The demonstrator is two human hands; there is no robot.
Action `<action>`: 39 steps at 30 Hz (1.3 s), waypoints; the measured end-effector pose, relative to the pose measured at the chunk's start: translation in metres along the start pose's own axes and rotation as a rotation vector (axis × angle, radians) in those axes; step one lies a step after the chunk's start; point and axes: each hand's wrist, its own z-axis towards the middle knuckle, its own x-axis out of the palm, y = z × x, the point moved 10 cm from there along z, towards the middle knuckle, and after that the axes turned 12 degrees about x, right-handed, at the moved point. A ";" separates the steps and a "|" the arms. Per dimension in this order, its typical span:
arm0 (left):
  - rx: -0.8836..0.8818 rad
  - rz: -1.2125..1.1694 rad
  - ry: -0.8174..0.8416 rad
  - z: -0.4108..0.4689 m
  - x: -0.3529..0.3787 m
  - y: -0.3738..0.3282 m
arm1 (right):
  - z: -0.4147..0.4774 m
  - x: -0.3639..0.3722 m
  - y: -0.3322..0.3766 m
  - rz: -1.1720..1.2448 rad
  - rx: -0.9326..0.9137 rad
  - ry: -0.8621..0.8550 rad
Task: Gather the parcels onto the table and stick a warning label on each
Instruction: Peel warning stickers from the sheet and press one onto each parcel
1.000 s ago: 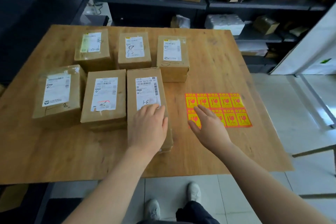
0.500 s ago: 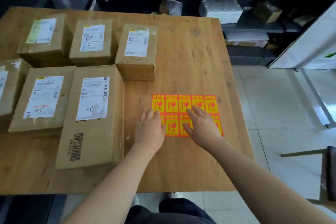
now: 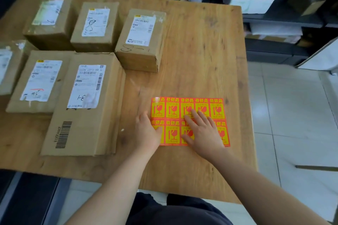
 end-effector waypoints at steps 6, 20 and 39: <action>-0.125 -0.217 0.052 -0.012 0.009 0.024 | -0.017 0.006 -0.007 0.009 0.011 0.004; -0.067 -0.656 0.134 -0.031 0.022 0.017 | -0.015 -0.036 0.055 0.329 -0.304 -0.013; 0.089 -0.694 0.039 -0.039 0.006 -0.006 | -0.018 -0.063 0.049 0.830 -0.218 -0.062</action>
